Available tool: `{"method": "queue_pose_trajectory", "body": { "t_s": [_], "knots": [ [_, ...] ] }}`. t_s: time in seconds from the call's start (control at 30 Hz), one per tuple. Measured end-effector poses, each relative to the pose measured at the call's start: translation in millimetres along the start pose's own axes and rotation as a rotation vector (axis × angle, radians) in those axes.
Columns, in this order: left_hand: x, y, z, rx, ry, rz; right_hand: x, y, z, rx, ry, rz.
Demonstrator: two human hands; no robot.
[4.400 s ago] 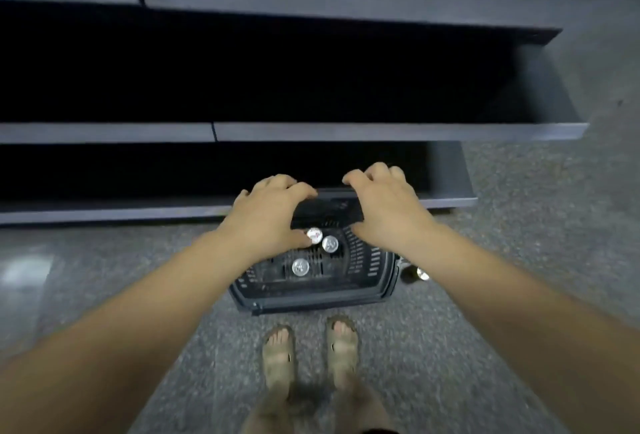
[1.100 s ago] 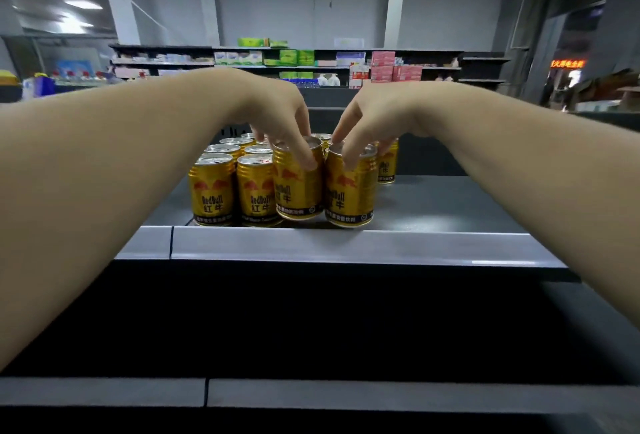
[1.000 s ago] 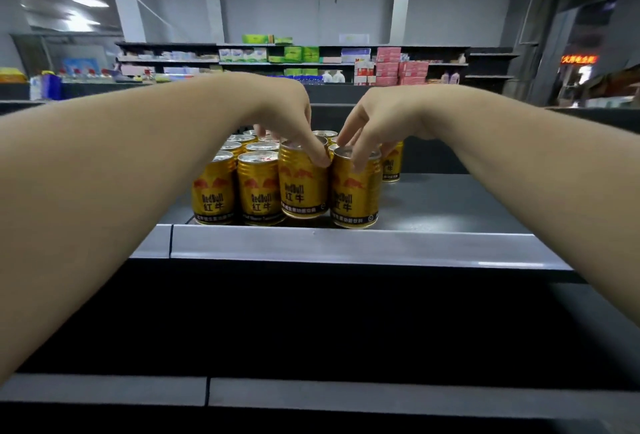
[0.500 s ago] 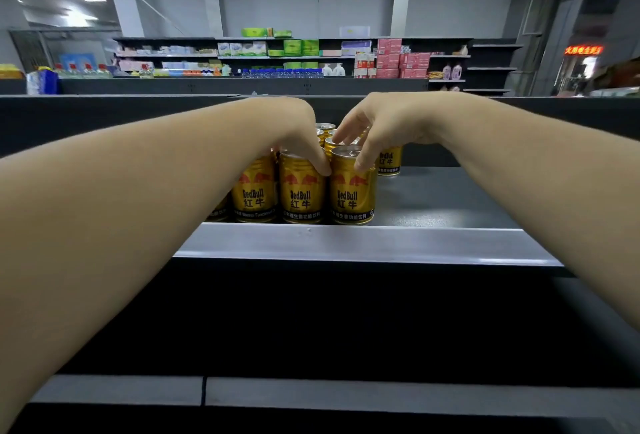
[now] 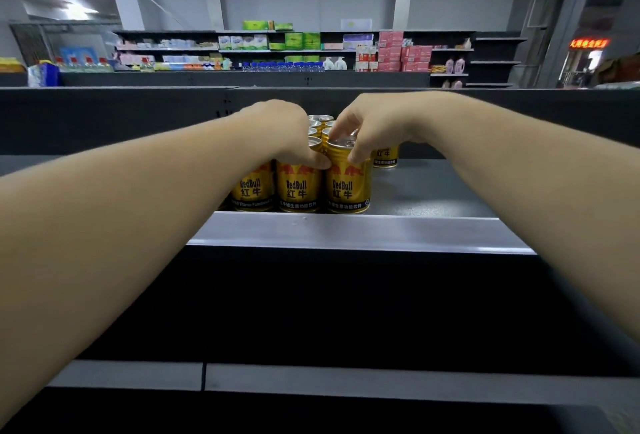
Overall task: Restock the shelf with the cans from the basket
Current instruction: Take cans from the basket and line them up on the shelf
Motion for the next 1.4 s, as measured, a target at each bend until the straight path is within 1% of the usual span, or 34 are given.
{"method": "queue_pose_trajectory", "body": {
  "t_s": [0.07,0.17,0.23,0.3,0.33,0.4,0.47,0.57,0.7,0.8,0.93,1.07,1.23,1.33,1.4],
  "knots": [
    [-9,-1,-2,-0.012,0.04,-0.014,-4,-3,2,-0.078,0.03,-0.001],
    [-34,0,-7,-0.038,0.086,-0.033,-18,-13,6,-0.187,0.16,0.013],
    [-60,4,-12,-0.093,0.127,0.005,-37,-28,11,-0.233,0.262,-0.013],
    [-96,6,-12,-0.203,0.123,0.073,-64,-47,24,-0.26,0.34,-0.089],
    [-117,6,-8,-0.25,0.11,0.106,-80,-56,35,-0.232,0.361,-0.125],
    [-161,6,12,-0.305,0.076,0.15,-111,-72,70,-0.135,0.349,-0.179],
    [-202,7,47,-0.339,-0.026,0.157,-137,-81,118,-0.045,0.264,-0.198],
    [-249,11,125,-0.369,-0.273,0.134,-161,-87,201,0.065,0.089,-0.166],
    [-308,22,245,-0.387,-0.561,0.076,-185,-82,324,0.202,-0.128,-0.026],
    [-354,32,336,-0.377,-0.777,0.035,-204,-73,423,0.254,-0.317,0.086],
    [-409,45,453,-0.39,-0.979,-0.035,-227,-55,552,0.275,-0.506,0.2],
    [-457,65,570,-0.394,-1.097,-0.069,-247,-35,683,0.317,-0.603,0.284],
    [-502,98,716,-0.321,-1.203,-0.047,-259,-5,840,0.311,-0.673,0.342],
    [-515,118,793,-0.307,-1.216,-0.037,-255,13,919,0.289,-0.678,0.346],
    [-520,132,839,-0.316,-1.194,-0.036,-251,24,966,0.27,-0.676,0.346]
  ]
}}
Point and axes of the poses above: each hand's wrist, its own x-axis towards the middle knuckle, its own z-axis out of the palm, y = z × x, the point moved 5 cm from there along x, towards the middle knuckle, and after that the axes turned 11 degrees about -z, right-handed, at the moved point
